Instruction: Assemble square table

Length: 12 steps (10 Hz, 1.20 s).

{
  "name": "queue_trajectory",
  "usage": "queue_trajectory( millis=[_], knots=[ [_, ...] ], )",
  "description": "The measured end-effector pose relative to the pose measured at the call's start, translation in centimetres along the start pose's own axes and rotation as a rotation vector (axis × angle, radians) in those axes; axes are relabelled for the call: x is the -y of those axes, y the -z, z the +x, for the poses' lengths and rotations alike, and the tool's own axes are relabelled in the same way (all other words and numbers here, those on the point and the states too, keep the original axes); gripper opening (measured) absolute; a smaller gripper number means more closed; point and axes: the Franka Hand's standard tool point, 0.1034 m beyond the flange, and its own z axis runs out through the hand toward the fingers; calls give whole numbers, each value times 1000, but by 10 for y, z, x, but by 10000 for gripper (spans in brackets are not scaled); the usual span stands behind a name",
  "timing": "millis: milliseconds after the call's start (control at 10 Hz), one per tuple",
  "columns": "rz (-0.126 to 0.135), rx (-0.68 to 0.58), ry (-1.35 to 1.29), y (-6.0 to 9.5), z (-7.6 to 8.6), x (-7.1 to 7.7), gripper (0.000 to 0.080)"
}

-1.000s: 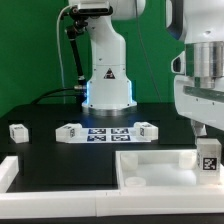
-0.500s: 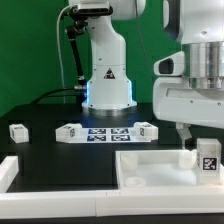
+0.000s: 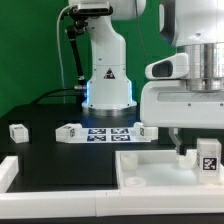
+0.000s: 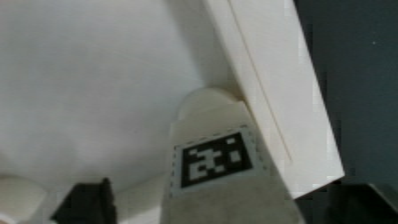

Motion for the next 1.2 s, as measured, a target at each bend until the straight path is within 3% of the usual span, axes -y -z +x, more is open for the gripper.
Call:
queue_trajectory(
  millis=[200, 600, 900, 1200],
  knots=[
    [2, 1, -124, 0, -1, 0, 285],
    [2, 2, -391, 0, -1, 1, 286],
    [-34, 55, -815, -1, 2, 4, 286],
    [-16, 98, -1278, -2, 3, 7, 287]
  ],
)
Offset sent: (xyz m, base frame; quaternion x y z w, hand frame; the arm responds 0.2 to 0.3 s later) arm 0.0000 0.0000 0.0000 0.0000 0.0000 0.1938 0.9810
